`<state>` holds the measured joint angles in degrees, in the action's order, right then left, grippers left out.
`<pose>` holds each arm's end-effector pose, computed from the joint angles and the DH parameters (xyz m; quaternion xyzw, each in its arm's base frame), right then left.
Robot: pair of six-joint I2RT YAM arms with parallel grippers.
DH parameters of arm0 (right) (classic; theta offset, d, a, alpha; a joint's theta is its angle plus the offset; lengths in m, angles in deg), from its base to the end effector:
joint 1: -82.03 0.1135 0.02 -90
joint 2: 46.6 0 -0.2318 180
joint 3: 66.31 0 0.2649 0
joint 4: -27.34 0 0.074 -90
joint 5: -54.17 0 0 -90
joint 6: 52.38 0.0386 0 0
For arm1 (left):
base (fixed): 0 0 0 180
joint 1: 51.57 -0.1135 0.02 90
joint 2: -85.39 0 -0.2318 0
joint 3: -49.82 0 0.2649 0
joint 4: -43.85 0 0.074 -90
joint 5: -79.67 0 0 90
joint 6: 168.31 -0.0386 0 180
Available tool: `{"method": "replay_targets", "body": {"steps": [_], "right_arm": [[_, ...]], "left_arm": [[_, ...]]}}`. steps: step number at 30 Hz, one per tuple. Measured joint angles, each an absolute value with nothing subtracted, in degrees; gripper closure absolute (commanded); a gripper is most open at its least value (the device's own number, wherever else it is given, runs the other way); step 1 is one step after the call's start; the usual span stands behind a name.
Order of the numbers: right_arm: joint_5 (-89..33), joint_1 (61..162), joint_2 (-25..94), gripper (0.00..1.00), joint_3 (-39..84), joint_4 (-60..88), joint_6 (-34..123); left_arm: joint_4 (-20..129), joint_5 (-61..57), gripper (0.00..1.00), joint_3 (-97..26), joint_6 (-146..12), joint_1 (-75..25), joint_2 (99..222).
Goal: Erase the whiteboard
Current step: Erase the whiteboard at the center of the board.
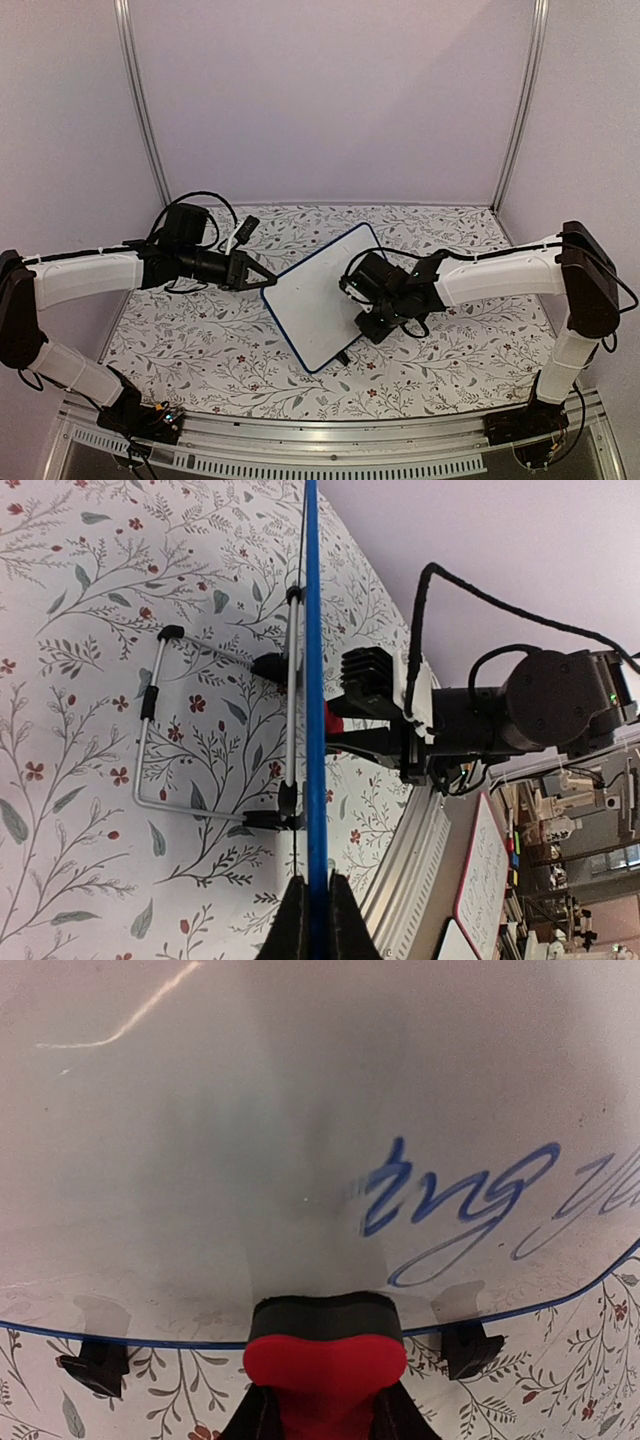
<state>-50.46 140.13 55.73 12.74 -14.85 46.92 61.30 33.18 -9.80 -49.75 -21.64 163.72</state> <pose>0.1980 0.2997 0.1340 -0.3758 0.8938 0.0134 0.2443 0.2522 -0.1759 0.1954 0.1777 0.8261 -0.4938 0.2055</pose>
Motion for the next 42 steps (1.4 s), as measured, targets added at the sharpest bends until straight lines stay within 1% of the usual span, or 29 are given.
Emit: {"method": "replay_targets", "body": {"steps": [4, 7, 10, 14, 17, 20, 22, 23, 26, 27, 28, 29, 30, 34, 39, 42], "right_arm": [[-50.1, 140.1, 55.1, 0.76, 13.0, -15.4, 47.1], [-49.9, 140.1, 53.1, 0.76, 14.4, -16.4, 47.0], [-50.4, 140.1, 48.7, 0.76, 16.1, -16.8, 47.0], [-52.0, 140.1, 41.9, 0.76, 16.7, -16.9, 47.2], [-53.9, 140.1, 39.2, 0.76, 16.7, -17.8, 47.7], [-55.4, 140.1, 38.6, 0.76, 16.4, -18.3, 48.3], [-56.3, 140.1, 38.0, 0.76, 15.8, -18.7, 48.8], [-56.7, 140.1, 37.7, 0.76, 15.6, -19.0, 49.0], [-57.9, 140.1, 36.5, 0.76, 15.4, -19.4, 49.5], [-58.3, 140.1, 36.2, 0.76, 15.4, -19.4, 49.7], [-58.6, 140.1, 36.0, 0.76, 15.4, -19.5, 49.9], [-58.9, 140.1, 35.9, 0.76, 15.4, -19.6, 50.1], [-59.1, 140.1, 35.9, 0.76, 15.4, -19.7, 50.3], [-59.5, 140.1, 35.9, 0.76, 15.2, -20.0, 50.7], [-59.5, 140.1, 35.9, 0.75, 13.8, -20.0, 51.6], [-59.3, 140.1, 35.9, 0.76, 13.1, -20.0, 52.1]], "left_arm": [[61.2, 33.3, 1.0, -9.8, -49.8, -21.6, 163.7], [61.3, 33.4, 0.95, -9.8, -49.8, -21.6, 163.7], [61.3, 33.4, 0.92, -9.8, -49.8, -21.6, 163.7], [61.2, 34.0, 0.82, -9.8, -50.3, -21.6, 163.7], [61.2, 34.0, 0.71, -9.8, -50.6, -21.8, 163.5], [61.2, 34.0, 0.57, -9.8, -50.7, -22.0, 162.8], [61.3, 33.7, 0.49, -9.9, -50.8, -22.0, 162.6], [61.5, 33.6, 0.43, -9.9, -51.1, -22.0, 162.6], [62.6, 32.3, 0.2, -10.4, -51.0, -22.0, 162.5], [63.5, 31.3, 0.15, -10.9, -50.7, -22.0, 162.4], [64.6, 30.1, 0.12, -11.6, -50.7, -22.0, 162.1], [66.0, 28.7, 0.04, -12.5, -50.5, -22.0, 161.9], [67.4, 27.1, 0.01, -13.9, -50.5, -22.0, 161.8], [72.0, 22.1, 0.0, -20.8, -50.5, -21.9, 162.3], [75.2, 18.1, 0.01, -32.8, -51.2, -20.9, 169.6], [76.1, 17.2, 0.06, -35.5, -51.3, -19.9, 174.5]]}}
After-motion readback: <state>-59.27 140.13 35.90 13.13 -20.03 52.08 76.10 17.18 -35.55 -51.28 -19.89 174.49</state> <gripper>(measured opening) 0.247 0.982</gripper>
